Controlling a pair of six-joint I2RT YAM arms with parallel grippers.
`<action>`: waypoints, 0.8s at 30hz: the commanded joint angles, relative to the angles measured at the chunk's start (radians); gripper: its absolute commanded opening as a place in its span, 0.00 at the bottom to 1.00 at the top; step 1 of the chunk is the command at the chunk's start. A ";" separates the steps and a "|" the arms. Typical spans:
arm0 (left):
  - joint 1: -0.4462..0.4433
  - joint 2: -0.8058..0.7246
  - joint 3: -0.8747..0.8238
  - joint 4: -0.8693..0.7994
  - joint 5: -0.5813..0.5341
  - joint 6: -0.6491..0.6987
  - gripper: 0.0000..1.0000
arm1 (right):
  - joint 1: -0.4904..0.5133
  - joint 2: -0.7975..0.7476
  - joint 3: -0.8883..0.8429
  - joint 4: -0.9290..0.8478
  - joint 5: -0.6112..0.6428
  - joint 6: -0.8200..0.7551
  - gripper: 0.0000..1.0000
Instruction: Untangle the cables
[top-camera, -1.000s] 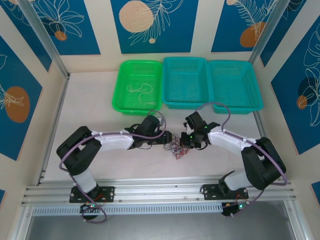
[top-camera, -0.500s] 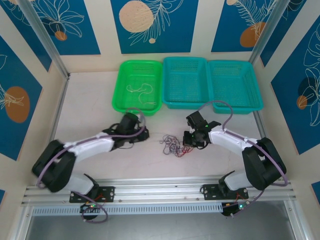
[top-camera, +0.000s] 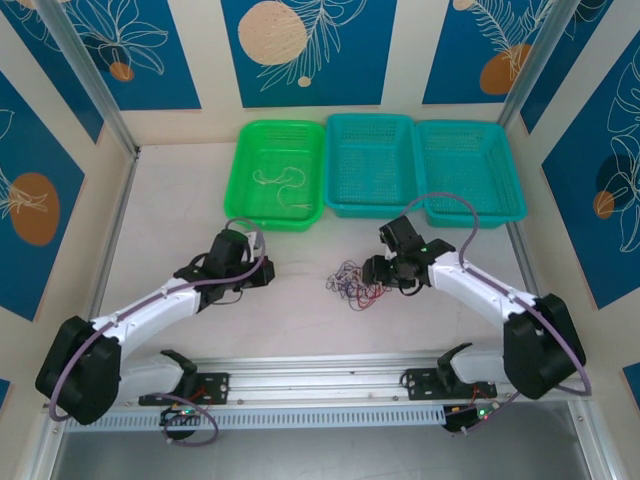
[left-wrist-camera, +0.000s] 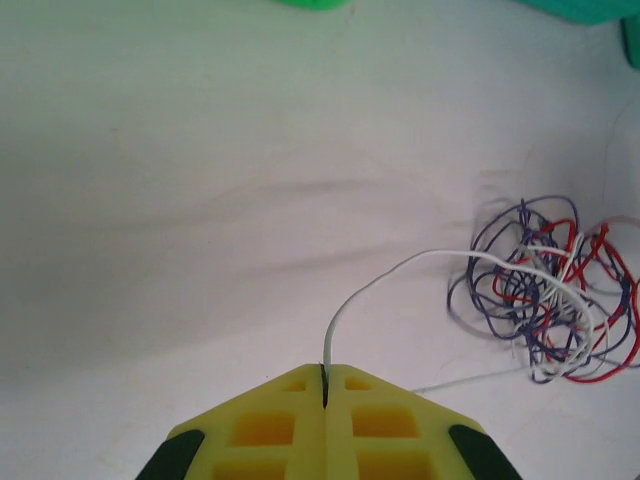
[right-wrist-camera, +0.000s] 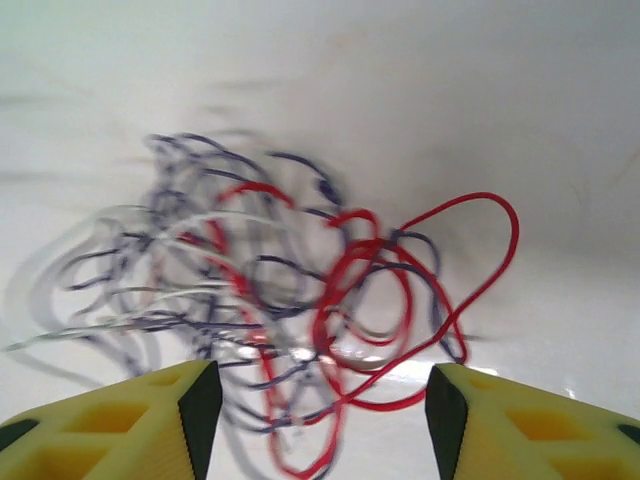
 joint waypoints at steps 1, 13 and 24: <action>-0.014 0.004 0.008 0.031 0.034 0.035 0.00 | 0.063 -0.050 0.079 -0.013 0.019 -0.050 0.60; -0.018 -0.044 0.000 -0.011 -0.009 0.096 0.00 | 0.165 0.303 0.208 -0.015 0.101 0.007 0.54; 0.038 -0.194 0.045 -0.358 -0.418 0.108 0.00 | 0.069 0.396 0.216 -0.095 0.247 -0.014 0.08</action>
